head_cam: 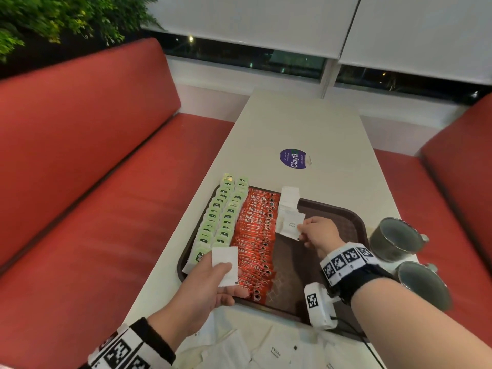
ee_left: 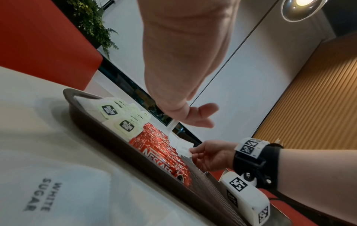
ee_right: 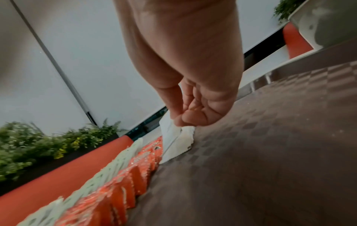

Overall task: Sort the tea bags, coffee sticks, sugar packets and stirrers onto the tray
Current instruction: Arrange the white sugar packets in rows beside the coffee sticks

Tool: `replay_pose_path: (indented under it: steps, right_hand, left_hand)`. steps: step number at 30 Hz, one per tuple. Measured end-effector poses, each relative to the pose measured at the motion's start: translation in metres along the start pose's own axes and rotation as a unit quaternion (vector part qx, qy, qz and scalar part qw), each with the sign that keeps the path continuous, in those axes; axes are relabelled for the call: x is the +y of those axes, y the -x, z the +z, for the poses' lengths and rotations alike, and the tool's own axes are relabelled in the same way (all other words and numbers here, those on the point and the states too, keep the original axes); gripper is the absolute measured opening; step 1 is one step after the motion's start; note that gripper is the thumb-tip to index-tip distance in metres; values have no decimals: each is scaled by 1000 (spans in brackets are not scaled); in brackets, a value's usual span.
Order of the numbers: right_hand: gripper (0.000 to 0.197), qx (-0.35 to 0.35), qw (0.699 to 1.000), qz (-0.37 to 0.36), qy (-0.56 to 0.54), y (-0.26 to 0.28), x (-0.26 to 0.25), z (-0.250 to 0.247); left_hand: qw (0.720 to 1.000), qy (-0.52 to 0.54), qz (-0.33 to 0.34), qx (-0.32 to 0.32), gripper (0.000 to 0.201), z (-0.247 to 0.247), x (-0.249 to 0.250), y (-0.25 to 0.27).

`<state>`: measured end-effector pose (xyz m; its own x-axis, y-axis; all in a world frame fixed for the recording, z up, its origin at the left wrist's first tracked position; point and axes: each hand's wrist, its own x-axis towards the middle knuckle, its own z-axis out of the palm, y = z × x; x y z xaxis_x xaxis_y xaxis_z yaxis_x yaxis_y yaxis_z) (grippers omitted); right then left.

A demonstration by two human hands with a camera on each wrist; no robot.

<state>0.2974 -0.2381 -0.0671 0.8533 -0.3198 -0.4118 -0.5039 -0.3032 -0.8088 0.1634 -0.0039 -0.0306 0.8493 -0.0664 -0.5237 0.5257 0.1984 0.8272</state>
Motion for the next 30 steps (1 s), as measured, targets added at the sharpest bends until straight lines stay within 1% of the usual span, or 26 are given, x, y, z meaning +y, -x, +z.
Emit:
replay_pose_path:
  steps: [4,7,10,12,13,15,16,17,18,20,22,23,25,27,30]
  right_hand:
    - [15,-34,998,59,11,-14,-1,8]
    - [17,-55,996,68,24,-16,-5,14]
    - [17,-59,996,63,18,-14,-8,15]
    - [11,-48,998,38,29,-12,-7,13]
    - [9,-28,998,15,46,-10,-6,12]
    - [9,21,995,-44,83,2,-7,12]
    - [9,24,993,-77,85,13,-8,12]
    - [9,-3,991,-107,74,27,-10,14]
    - [10,-55,989,-126,48,43,-10,16]
    - [12,-167,976,-137,15,77,-8,23]
    - [12,-234,959,-160,2,102,-1,32]
    - [11,-247,954,-171,-14,110,3,36]
    - [12,-239,953,-184,-34,117,8,41]
    - [19,-226,956,-179,-45,116,8,41]
    - [19,-222,960,-164,-52,114,1,33]
  left_hand:
    - [1000,-15,2,8,27,-3,0,1]
    - [1000,-12,3,14,25,-5,0,2]
    - [1000,-7,3,16,25,-6,-1,0]
    - [1000,-12,3,10,27,-5,-1,-1]
    - [1000,-15,4,5,27,-4,-1,-1]
    - [1000,-21,7,-3,28,-2,-1,-2]
    - [1000,-25,10,-6,28,-1,-1,-2]
    - [999,-29,13,-10,27,0,0,-3]
    - [999,-33,16,-15,26,1,0,-3]
    - [999,-38,23,-25,23,5,1,-3]
    - [998,-36,32,-38,22,10,2,-3]
    - [998,-37,36,-43,23,13,2,-2]
    - [997,-40,41,-43,22,17,1,-1]
    - [997,-41,42,-40,23,19,2,0]
    - [997,-42,44,-37,20,18,4,3]
